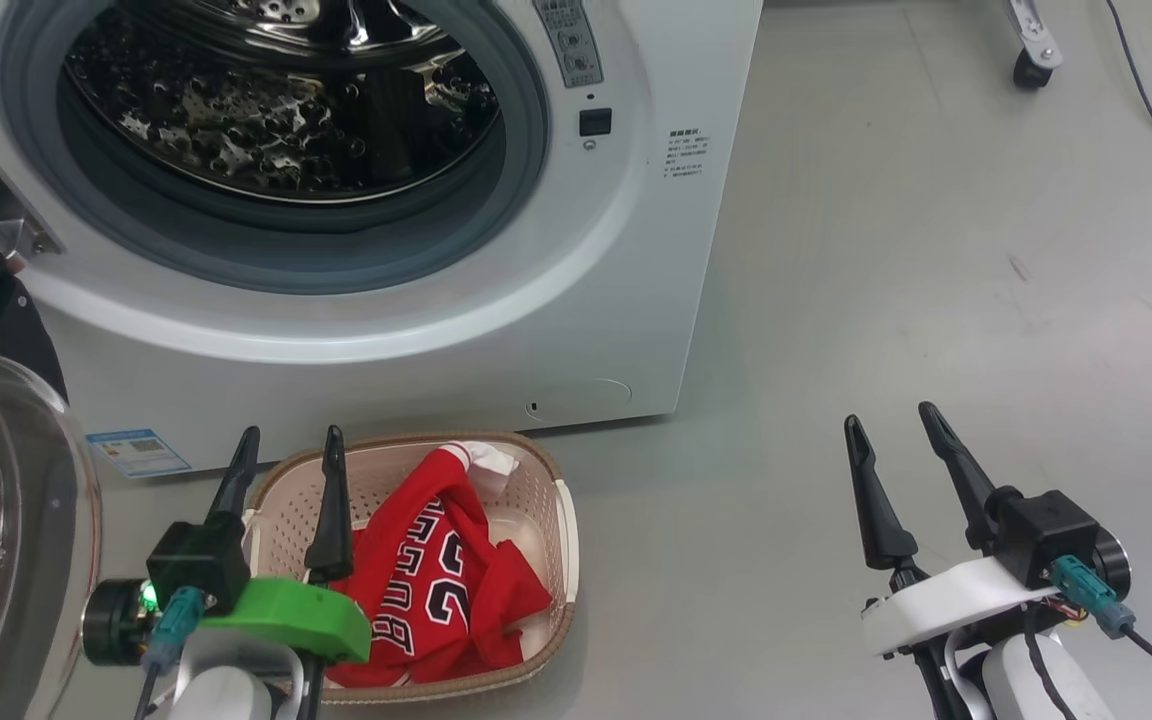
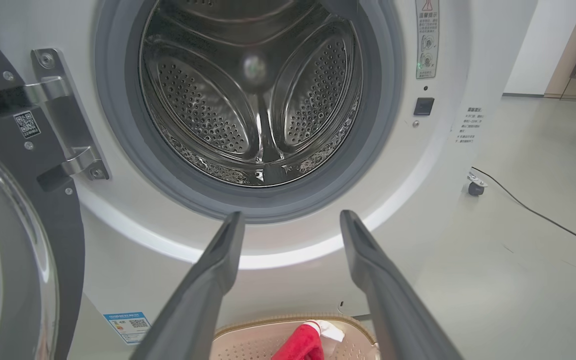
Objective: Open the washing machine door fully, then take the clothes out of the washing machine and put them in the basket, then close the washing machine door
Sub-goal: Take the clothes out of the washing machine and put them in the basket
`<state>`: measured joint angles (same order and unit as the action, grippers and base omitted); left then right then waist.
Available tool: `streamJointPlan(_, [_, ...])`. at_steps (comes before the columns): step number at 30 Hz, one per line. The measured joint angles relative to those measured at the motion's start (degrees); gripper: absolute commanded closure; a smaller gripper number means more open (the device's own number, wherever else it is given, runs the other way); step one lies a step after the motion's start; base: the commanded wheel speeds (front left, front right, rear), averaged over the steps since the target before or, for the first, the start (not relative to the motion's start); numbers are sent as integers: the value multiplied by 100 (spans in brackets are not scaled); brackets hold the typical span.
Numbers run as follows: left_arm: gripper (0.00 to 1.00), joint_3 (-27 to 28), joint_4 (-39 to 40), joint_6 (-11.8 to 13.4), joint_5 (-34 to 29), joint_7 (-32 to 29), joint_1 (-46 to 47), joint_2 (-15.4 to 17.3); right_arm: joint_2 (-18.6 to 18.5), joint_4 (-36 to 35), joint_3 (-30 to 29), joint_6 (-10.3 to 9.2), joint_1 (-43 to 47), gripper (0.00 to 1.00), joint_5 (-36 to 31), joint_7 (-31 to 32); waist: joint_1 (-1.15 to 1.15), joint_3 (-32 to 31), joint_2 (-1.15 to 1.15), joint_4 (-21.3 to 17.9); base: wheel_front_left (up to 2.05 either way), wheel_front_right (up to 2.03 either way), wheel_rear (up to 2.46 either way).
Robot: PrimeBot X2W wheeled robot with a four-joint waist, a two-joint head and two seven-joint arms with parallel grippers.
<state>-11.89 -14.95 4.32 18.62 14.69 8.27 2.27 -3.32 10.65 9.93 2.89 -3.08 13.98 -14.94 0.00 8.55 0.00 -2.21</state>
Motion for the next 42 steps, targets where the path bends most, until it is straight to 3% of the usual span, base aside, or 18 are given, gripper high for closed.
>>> streamJointPlan(20, [0,-86,556,118,-26,-2,-959,13,47,-40,3,-63,482,0,1,0,0,-522,0,125,0,0,0])
streamJointPlan(42, [0,-29,994,192,-280,-287,-1306,29,57,-91,91,-103,594,0,1,0,0,-656,0,114,0,0,0])
